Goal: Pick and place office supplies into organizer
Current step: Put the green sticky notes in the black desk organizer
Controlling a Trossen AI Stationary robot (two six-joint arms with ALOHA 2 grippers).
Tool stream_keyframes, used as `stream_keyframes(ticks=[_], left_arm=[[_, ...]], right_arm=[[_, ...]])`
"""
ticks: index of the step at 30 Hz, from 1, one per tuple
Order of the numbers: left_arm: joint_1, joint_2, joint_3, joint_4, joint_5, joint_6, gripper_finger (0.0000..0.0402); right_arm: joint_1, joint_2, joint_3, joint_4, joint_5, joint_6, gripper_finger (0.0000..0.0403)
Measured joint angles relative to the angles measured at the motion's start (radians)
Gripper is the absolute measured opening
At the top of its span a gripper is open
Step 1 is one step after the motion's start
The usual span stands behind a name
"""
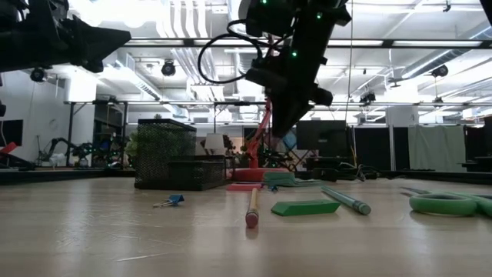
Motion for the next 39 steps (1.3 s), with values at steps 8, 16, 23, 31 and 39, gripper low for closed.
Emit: stream_keyframes(ticks=[8,16,23,31,39], left_arm=[[0.0,0.0,0.0,0.0,0.0,0.0,0.0],[0.0,0.0,0.0,0.002,0.0,0.0,0.0],[0.0,0.0,0.0,0.006,0.0,0.0,0.0],[0.0,0.0,0.0,0.006,0.0,0.001,0.0],[0.0,0.0,0.0,0.005,0.0,0.001,0.0]], right_arm=[[0.0,0.002,0.0,0.007,-0.084,-0.03,0.018],[-0.018,0.003,-0.009,0.006,-0.004,-0.034,0.0287],[-0.02,0.047,-0.013,0.016,0.033,-0.052,0.0281],[-0.02,0.114,-0.013,0.026,0.033,-0.053,0.0251],[-0.022,0.138,-0.013,0.029,0.067,-0.095,0.0237]])
